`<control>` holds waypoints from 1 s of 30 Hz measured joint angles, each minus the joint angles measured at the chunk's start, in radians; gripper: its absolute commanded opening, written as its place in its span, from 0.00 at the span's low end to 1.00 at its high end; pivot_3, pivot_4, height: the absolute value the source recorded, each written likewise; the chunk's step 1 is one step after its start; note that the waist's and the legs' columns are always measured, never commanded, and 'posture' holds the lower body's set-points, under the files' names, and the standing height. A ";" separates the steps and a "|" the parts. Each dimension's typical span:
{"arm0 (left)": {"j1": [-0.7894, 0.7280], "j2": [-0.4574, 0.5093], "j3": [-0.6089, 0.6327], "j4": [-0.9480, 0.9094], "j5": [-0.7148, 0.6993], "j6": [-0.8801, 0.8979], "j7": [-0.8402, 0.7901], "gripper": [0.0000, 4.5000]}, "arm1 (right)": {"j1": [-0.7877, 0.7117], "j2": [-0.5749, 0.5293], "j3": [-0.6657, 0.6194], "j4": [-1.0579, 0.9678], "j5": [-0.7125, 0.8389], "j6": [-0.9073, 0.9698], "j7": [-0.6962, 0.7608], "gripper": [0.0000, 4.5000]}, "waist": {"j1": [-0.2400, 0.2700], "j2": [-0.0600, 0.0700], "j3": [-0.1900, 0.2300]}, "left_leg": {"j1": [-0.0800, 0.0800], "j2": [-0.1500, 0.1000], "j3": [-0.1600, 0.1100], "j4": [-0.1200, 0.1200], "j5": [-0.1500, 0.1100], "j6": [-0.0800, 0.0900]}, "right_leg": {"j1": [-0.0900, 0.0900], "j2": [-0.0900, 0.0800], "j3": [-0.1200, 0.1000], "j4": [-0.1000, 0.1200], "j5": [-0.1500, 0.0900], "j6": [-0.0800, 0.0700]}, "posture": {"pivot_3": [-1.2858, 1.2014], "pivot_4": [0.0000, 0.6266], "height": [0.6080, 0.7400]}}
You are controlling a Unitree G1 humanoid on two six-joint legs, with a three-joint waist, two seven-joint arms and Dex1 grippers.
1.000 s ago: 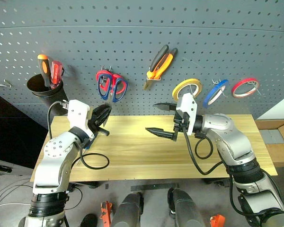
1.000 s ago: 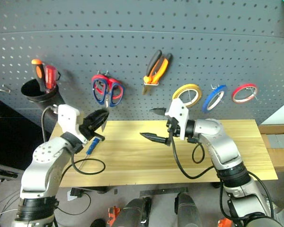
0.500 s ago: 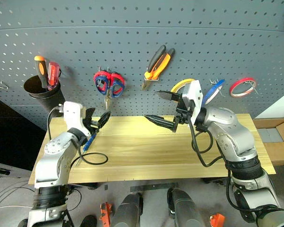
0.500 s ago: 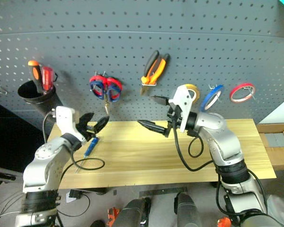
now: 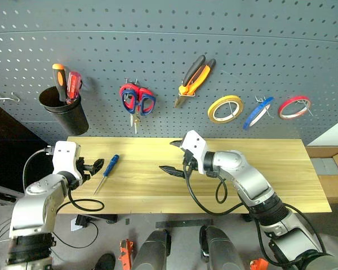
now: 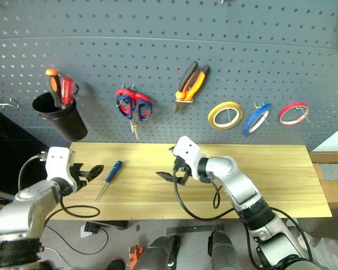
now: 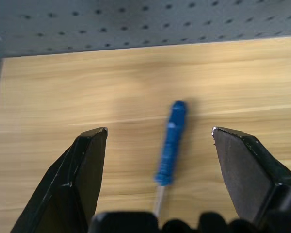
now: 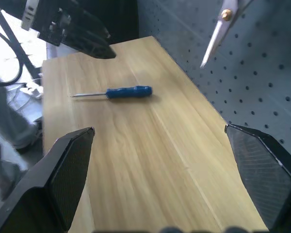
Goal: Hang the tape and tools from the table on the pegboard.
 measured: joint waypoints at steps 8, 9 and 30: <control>-0.166 0.019 -0.129 0.304 0.061 0.045 -0.087 0.82 | 0.019 0.013 -0.011 -0.002 -0.022 -0.001 -0.039 1.00 | -0.014 0.000 0.000 | 0.000 0.000 -0.001 -0.001 0.000 0.000 | 0.000 0.000 -0.001 0.000 0.000 0.000 | 0.54 0.47 1.00; -0.180 0.016 -0.149 0.344 0.072 0.039 -0.093 0.82 | 0.027 0.012 -0.013 -0.005 -0.024 0.000 -0.042 1.00 | -0.014 0.000 0.000 | 0.000 0.001 -0.001 -0.001 0.000 0.000 | 0.000 0.000 -0.001 0.000 0.000 0.000 | 0.53 0.47 1.00; -0.217 -0.047 -0.197 0.506 0.183 -0.040 -0.097 0.20 | 0.033 -0.003 -0.040 -0.092 -0.032 0.070 -0.055 1.00 | -0.040 0.001 0.001 | 0.000 0.001 0.000 -0.002 0.000 0.000 | -0.001 0.000 0.002 0.000 0.000 0.000 | 0.53 0.43 1.00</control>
